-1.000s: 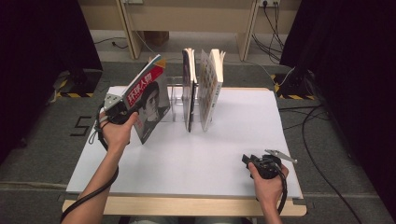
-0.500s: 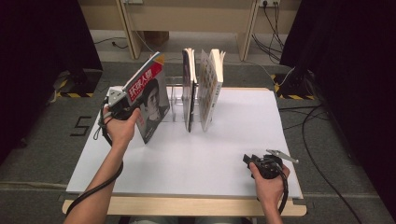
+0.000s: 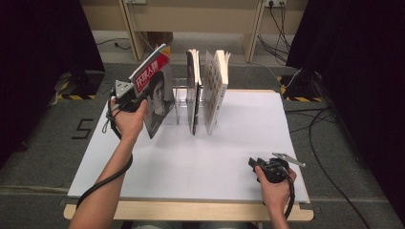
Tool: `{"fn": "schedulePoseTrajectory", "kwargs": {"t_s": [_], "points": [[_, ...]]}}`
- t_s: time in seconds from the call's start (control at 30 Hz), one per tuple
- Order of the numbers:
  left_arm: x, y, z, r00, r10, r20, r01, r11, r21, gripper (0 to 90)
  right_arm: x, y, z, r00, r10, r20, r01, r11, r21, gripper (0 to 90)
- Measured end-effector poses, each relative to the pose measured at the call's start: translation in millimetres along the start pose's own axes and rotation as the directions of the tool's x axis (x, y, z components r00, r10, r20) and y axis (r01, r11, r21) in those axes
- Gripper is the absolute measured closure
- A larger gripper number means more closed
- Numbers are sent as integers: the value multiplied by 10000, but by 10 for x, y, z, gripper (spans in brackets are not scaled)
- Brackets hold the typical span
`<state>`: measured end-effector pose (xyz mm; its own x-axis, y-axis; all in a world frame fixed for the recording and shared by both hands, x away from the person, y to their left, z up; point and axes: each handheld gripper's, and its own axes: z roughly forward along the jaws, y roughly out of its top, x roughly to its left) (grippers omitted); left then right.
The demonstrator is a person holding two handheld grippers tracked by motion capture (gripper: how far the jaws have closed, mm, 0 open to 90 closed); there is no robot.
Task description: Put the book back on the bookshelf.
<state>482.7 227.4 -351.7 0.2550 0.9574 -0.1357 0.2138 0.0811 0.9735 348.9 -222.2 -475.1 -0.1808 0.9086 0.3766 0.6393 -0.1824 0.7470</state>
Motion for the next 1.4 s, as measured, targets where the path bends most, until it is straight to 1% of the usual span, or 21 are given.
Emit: {"fn": "schedulePoseTrajectory", "kwargs": {"t_s": [0.2, 0.3, 0.33, 0.37, 0.43, 0.5, 0.57, 0.63, 0.67, 0.77, 0.87, 1.0, 1.1, 1.27, 1.4], "points": [[-15, -9, 100, 9995, -100, -289, 97, 9999, -126, 863, -13, 2, -6, 10000, 33, -2, -33, 10000, -20, 590], [-25, -15, 149, 9987, -275, -423, 267, 9995, -190, 864, -10, 3, -1, 10000, 69, -27, -69, 10000, 9, 590], [-33, -20, 163, 9980, -330, -534, 316, 9992, -260, 864, -6, 2, -1, 10000, 96, -22, -96, 10000, 23, 590], [-43, -24, 177, 9974, -334, -631, 315, 9990, -310, 864, -10, 2, 1, 10000, 7, -21, -7, 10000, 13, 590], [-58, -26, 206, 9966, -342, -754, 315, 9988, -373, 863, -9, 2, -1, 10000, 51, -28, -51, 10000, 13, 590], [-70, -23, 225, 9961, -323, -826, 293, 9989, -378, 863, -22, 3, -4, 10000, 14, 3, -14, 10000, -8, 590], [-83, -31, 236, 9959, -319, -849, 286, 9988, -405, 863, -23, 2, -4, 10000, 85, -10, -85, 10000, 15, 590], [-104, -52, 241, 9958, -398, -821, 363, 9984, -431, 863, -23, 3, -2, 10000, 35, -10, -35, 10000, 10, 590], [-113, -65, 244, 9957, -393, -843, 356, 9984, -445, 863, -22, 4, -2, 10000, -18, 4, 18, 10000, 5, 590], [-120, -157, 266, 9946, -316, -990, 279, 9989, -384, 863, -10, 5, -8, 10000, 49, -33, -49, 10000, 4, 590], [-91, -201, 250, 9928, -217, -1181, 163, 9988, -463, 862, -21, 9, -17, 10000, 35, -29, -35, 10000, -47, 590], [-52, -266, 218, 9904, -368, -1329, 286, 9976, -632, 860, -25, 7, -10, 10000, 70, -20, -70, 10000, -10, 590], [-53, -314, 186, 9896, -227, -1419, 118, 9970, -767, 856, -22, 10, -13, 10000, 37, -5, -37, 10000, -24, 590], [-57, -341, 158, 9893, -49, -1459, -71, 9966, -816, 844, -14, 9, -24, 10000, 38, -5, -38, 10000, -37, 590], [-40, -330, 159, 9904, -44, -1382, -53, 9976, -696, 829, -15, 10, -20, 10000, -19, 16, 19, 10000, -25, 590]]}}
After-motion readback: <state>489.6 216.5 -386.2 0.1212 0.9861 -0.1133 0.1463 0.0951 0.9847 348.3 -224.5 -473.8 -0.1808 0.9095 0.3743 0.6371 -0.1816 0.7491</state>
